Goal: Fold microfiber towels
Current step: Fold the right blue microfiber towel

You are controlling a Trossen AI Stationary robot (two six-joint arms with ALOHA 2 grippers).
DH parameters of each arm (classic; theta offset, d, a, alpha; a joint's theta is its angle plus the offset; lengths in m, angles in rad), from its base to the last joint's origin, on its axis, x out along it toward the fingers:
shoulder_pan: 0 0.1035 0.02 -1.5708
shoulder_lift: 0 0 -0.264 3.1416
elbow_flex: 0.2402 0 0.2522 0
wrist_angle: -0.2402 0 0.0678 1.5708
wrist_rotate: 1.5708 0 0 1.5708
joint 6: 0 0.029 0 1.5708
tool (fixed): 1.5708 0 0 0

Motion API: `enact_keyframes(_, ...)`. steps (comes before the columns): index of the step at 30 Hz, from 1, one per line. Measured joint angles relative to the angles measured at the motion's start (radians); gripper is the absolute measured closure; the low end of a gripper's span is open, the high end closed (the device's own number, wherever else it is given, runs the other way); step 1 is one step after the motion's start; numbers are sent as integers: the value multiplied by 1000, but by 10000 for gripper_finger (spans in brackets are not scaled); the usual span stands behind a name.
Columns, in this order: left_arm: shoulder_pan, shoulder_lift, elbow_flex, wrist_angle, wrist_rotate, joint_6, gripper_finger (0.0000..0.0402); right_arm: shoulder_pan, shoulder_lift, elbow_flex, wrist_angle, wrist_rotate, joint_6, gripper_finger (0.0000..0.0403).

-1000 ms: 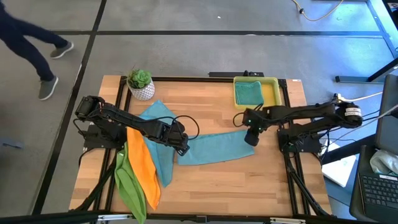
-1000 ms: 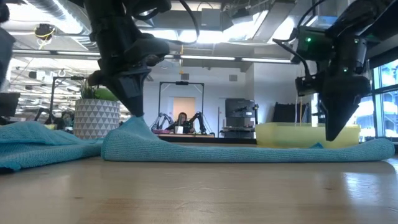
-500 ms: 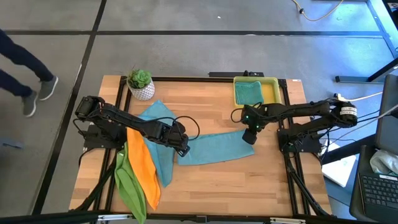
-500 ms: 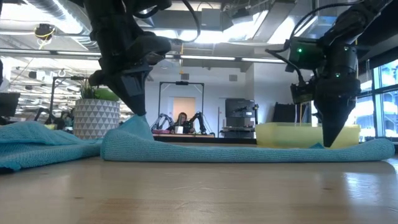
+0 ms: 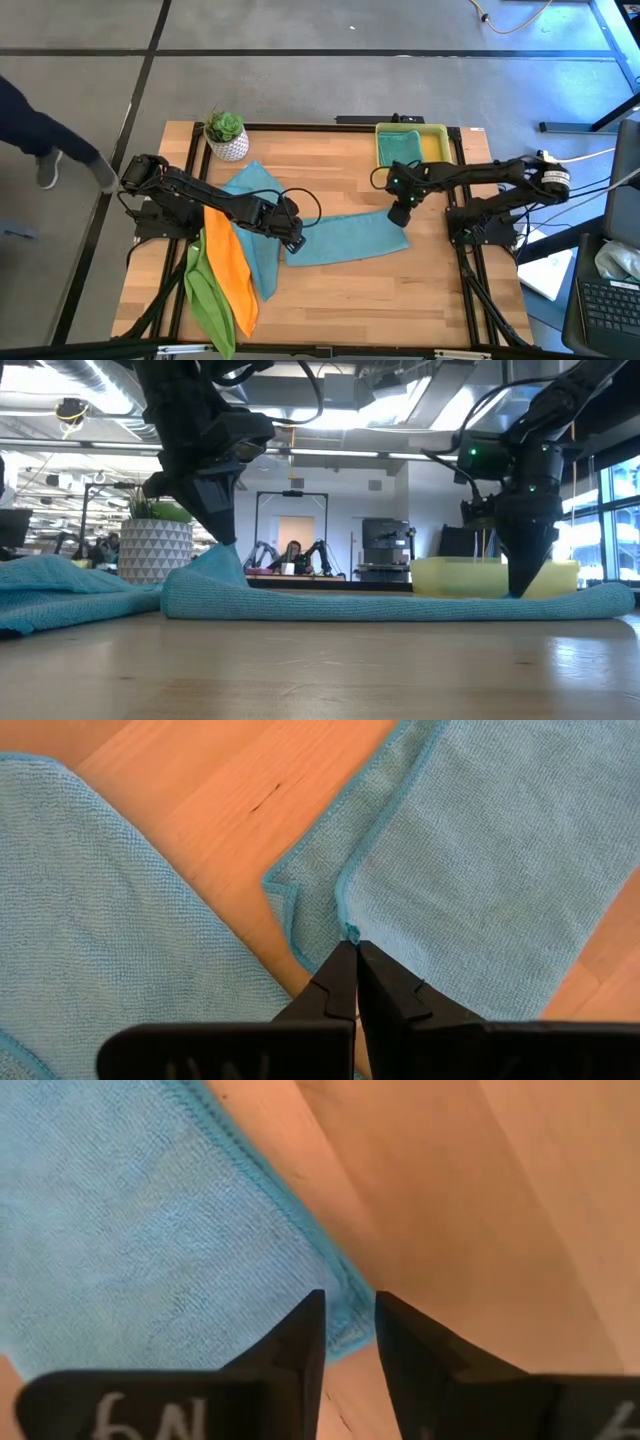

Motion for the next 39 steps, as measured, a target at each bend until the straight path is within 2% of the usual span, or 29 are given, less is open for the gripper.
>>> enact_keyframes(10, 0, 0, 0, 0, -1, 0, 402, 5, 29, 0, 27, -6, 0, 328)
enact_keyframes(13, 0, 0, 0, 0, -1, 0, 402, 5, 29, 0, 28, -6, -4, 346)
enact_keyframes(17, 0, 0, 0, 0, -1, 0, 402, 5, 29, 0, 34, -9, -4, 392)
enact_keyframes(23, 0, 0, 0, -1, -1, 0, 402, 5, 20, 0, 26, -10, -2, 397)
enact_keyframes(33, 1, 0, 0, -7, -2, 3, 401, 6, -34, 97, -180, -2, 44, 399)
enact_keyframes(39, 1, 0, 0, -10, -21, 22, 402, 8, -37, 102, -310, 16, 103, 399)
